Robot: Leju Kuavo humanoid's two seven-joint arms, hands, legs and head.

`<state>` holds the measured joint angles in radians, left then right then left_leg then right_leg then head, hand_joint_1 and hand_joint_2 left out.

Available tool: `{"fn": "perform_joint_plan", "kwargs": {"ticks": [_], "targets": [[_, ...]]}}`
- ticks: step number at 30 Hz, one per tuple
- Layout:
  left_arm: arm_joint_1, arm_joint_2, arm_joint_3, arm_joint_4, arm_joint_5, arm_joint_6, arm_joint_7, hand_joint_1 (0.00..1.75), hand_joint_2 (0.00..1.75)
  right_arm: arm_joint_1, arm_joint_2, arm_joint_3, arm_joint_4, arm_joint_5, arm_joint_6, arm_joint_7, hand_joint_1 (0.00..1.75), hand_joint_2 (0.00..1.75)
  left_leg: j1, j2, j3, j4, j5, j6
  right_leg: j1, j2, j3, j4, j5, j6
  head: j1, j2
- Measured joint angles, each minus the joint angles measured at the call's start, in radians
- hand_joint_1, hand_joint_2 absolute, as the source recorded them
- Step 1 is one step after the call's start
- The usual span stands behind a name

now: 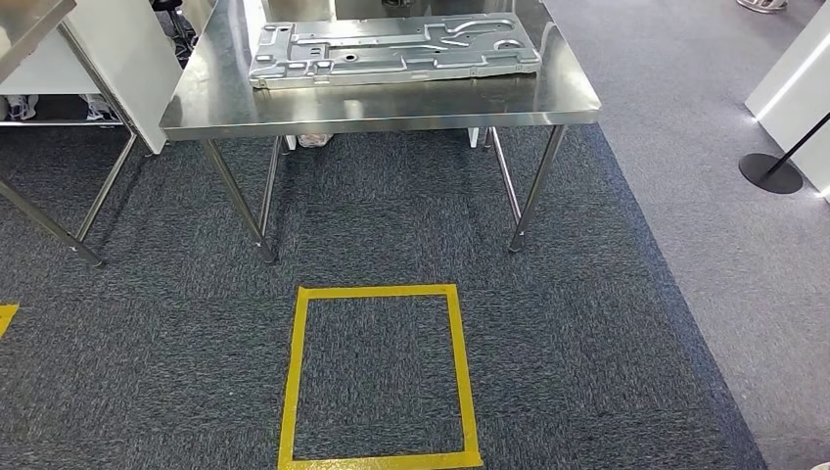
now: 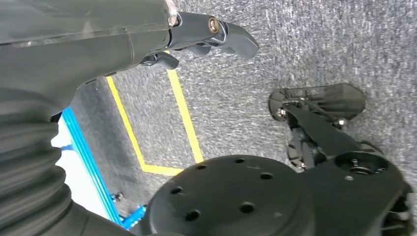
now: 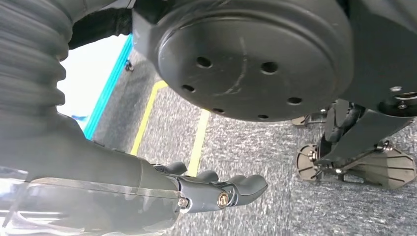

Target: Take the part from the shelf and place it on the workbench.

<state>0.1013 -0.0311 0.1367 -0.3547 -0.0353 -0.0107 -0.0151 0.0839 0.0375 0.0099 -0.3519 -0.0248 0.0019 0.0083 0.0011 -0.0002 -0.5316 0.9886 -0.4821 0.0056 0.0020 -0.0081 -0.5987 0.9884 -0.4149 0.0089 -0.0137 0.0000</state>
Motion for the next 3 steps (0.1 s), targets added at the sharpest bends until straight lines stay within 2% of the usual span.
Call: {"fn": "perform_joint_plan", "kwargs": {"ticks": [3], "targets": [[0.01, 0.008, -0.042, -0.008, 0.027, 0.006, 0.006, 0.0, 1.75, 0.011, -0.002, 0.0, -0.011, 0.016, 0.0, -0.007, 0.0, 1.75, 0.0, 0.0, 0.0, 0.0, 0.0, 0.0, 0.0, 0.0, 0.0, 0.0, 0.0, 0.0, 0.0, 0.0]]}}
